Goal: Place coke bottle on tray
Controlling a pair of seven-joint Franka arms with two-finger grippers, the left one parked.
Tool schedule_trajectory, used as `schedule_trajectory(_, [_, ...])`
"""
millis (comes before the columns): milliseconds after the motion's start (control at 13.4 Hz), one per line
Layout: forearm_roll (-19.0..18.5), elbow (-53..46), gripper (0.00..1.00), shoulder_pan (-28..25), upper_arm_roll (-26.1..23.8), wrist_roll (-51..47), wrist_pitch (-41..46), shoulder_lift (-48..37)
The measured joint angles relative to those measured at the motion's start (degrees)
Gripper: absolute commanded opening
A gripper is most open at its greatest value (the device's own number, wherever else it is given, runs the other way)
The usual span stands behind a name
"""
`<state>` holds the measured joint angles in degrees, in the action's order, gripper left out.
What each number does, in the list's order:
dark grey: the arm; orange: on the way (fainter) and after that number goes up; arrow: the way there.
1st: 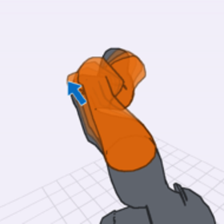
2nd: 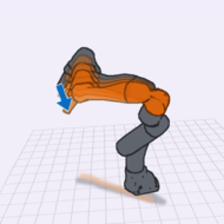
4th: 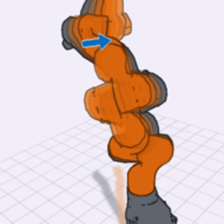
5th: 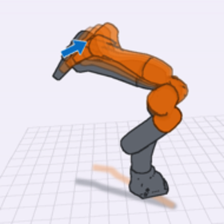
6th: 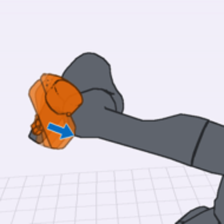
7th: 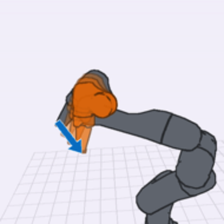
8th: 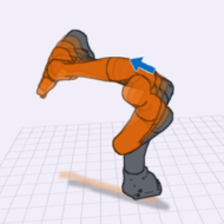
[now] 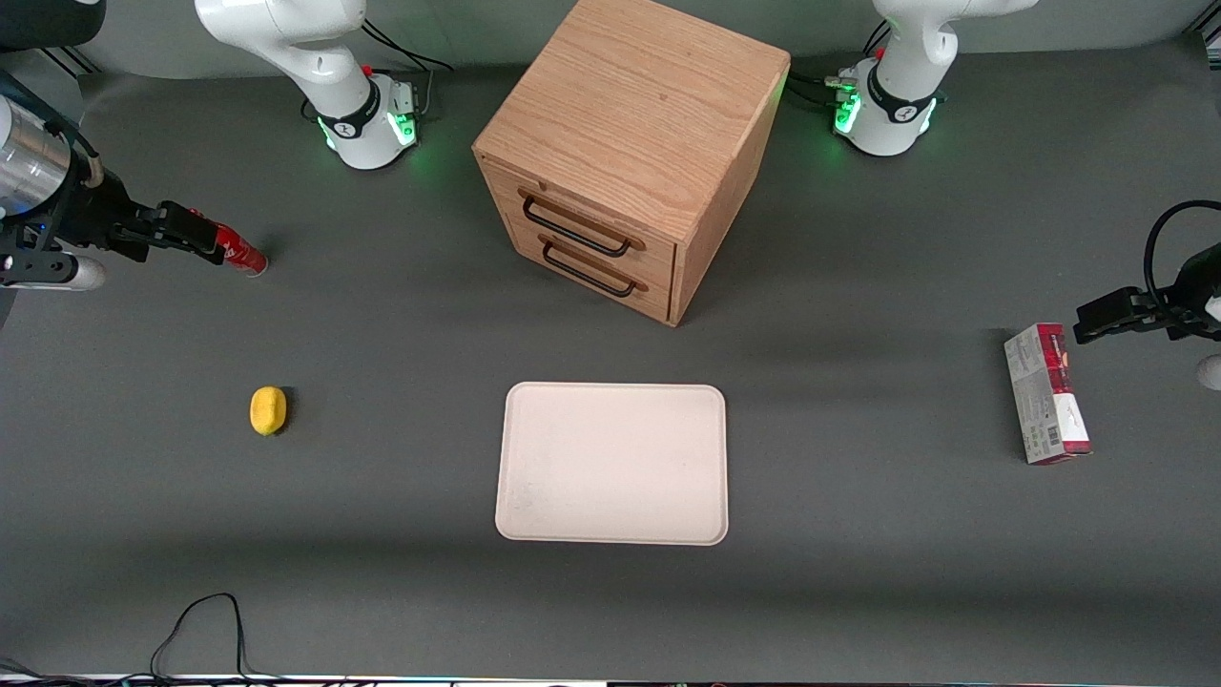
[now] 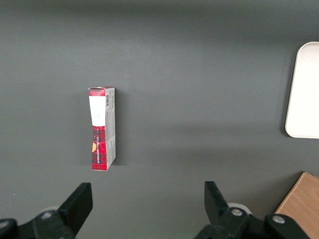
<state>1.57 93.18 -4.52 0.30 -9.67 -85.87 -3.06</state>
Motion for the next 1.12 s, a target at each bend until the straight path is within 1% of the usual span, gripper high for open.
schedule_trajectory(150, [0.0, 0.3, 1.0, 0.0, 0.2, -0.1, 0.0, 0.0])
schedule_trajectory(299, [0.0, 1.0, 1.0, 0.1, 2.1, 0.9, 0.2, 0.0])
schedule_trajectory(449, [-0.3, 4.0, 1.0, 0.1, 6.1, 6.4, 0.3, -0.2])
schedule_trajectory(523, [-1.1, 7.0, 1.0, 0.3, 8.7, 9.8, -0.9, -1.1])
schedule_trajectory(673, [-4.7, 16.5, 1.0, 0.7, 13.0, 15.3, -6.1, -6.2])
schedule_trajectory(897, [-10.3, 33.4, 1.0, 0.8, 18.8, 19.0, -12.7, -18.3])
schedule_trajectory(972, [-12.3, 38.5, 1.0, 0.8, 21.3, 20.1, -15.2, -22.0])
schedule_trajectory(1121, [-17.0, 47.7, 1.0, 0.8, 28.2, 22.4, -21.6, -27.2])
